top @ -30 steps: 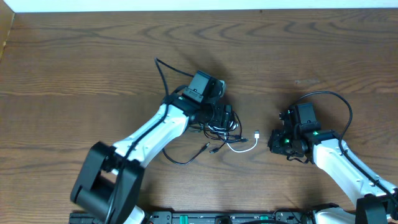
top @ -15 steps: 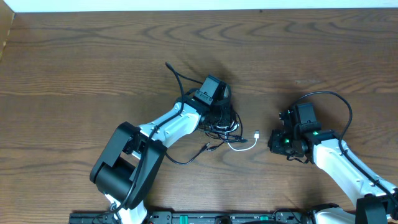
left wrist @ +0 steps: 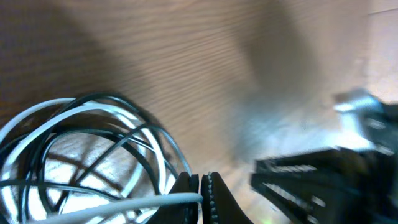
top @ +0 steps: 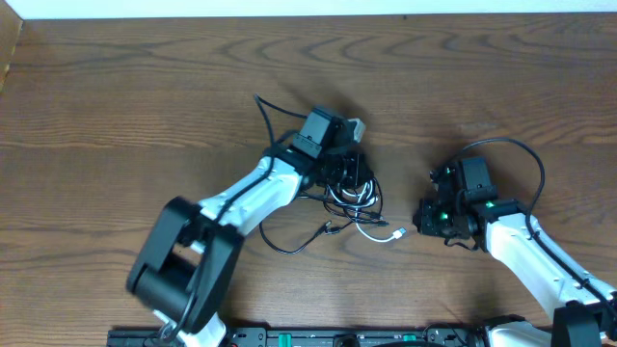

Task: Untangle cables

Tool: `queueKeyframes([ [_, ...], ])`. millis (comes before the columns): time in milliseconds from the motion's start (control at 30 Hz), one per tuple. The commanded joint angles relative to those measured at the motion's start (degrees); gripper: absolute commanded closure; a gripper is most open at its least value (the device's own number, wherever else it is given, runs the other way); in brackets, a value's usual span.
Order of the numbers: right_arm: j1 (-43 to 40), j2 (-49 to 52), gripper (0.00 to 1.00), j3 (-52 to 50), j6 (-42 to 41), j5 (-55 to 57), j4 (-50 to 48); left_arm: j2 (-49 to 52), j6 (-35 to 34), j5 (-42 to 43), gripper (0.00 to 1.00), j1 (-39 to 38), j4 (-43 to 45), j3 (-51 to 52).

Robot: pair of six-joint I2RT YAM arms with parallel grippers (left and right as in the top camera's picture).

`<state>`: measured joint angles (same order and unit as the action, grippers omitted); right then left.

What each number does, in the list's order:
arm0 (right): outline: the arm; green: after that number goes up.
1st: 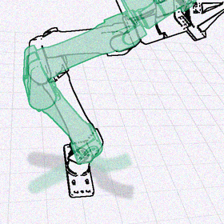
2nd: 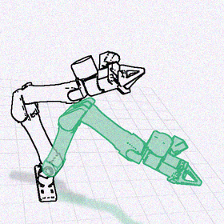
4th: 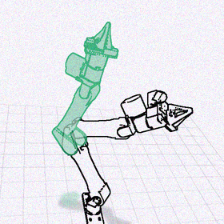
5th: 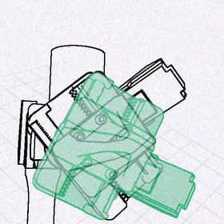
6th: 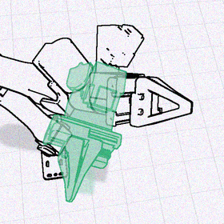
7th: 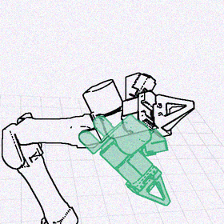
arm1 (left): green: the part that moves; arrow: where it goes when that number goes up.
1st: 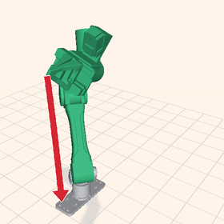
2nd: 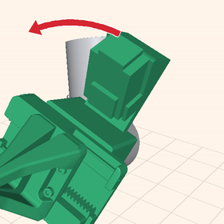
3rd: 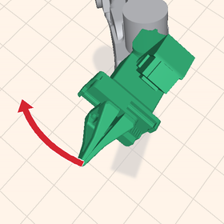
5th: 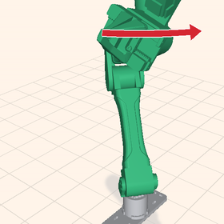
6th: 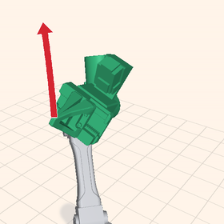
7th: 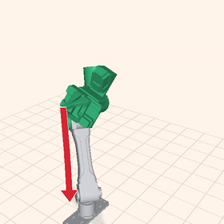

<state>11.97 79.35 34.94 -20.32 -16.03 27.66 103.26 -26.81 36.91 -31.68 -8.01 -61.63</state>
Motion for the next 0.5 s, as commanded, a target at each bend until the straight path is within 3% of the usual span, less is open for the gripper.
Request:
queueKeyframes([
  [0, 0.0, -1.7, 0.80, 4.5, 2.8, -4.1, -0.5, -7.6, 5.6, 3.2, 0.93, 0.5, -2.2, -0.5],
  [233, 0.1, -2.9, 0.68, 6.5, 1.3, -17.6, -8.3, -18.4, 8.8, 3.2, 0.92, -0.3, -7.6, -0.5],
  [467, 1.8, -2.8, 0.62, 6.4, -1.1, -14.9, -8.9, -28.9, 9.0, 3.2, 0.93, -3.9, -7.7, -0.5],
])
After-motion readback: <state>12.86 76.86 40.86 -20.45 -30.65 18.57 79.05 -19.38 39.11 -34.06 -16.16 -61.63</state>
